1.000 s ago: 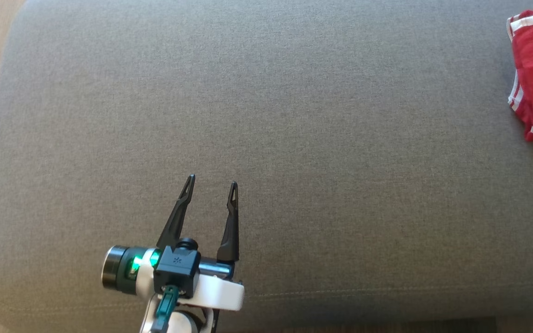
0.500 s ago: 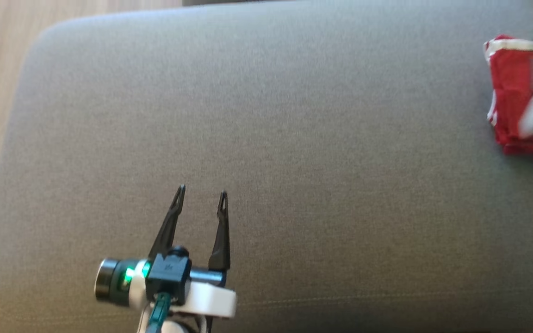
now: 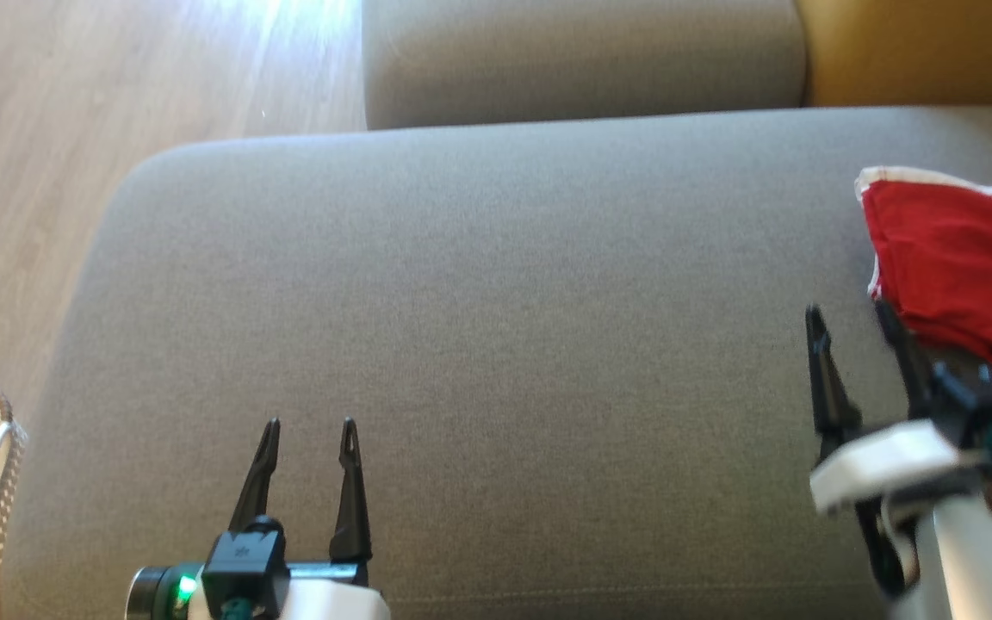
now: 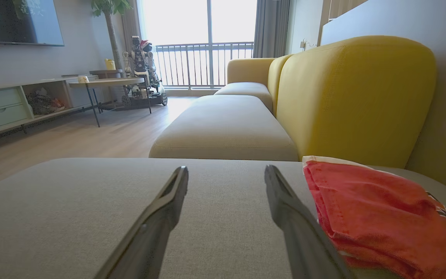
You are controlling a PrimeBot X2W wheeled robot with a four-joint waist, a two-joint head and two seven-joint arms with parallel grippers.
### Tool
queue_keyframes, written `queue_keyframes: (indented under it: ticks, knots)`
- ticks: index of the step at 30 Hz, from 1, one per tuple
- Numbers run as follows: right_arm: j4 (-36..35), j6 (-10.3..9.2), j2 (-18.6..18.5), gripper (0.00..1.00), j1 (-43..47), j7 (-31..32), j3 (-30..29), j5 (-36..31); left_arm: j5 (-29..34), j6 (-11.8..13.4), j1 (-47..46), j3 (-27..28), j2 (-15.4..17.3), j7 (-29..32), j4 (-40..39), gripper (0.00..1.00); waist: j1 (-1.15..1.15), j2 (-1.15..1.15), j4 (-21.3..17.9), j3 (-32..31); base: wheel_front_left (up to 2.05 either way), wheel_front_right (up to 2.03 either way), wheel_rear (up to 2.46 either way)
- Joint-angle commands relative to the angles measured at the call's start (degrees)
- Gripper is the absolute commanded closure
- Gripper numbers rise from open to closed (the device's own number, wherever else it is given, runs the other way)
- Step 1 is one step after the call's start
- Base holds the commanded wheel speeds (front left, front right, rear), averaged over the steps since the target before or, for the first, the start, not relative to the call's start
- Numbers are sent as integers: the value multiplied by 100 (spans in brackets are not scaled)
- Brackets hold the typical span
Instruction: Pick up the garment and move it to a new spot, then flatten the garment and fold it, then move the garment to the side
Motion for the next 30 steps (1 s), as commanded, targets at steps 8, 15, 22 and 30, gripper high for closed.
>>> queue_keyframes:
  ticks: [8, 15, 22, 30]
  knots:
    - [-1376, -2, 30, 0, 1082, -60, 475, 539, -59, -279, 53, 558, 2, -70, -244, 0, 0, 0, -44, -305, 0, 0, 0]
    - [-1747, -2, 30, 0, 1554, -60, 599, 729, 35, -483, 186, 730, -29, -70, -243, 0, 0, 0, -160, -398, 0, 0, 0]
    - [-1800, -2, 31, 0, 1600, -60, 639, 814, 81, -617, 241, 827, -86, -70, -206, 0, 0, 0, -213, -432, 0, 0, 0]
    - [-1843, -2, 31, 0, 1621, -60, 607, 823, 106, -709, 260, 895, -130, -70, -127, 0, 0, 0, -199, -466, 0, 0, 0]
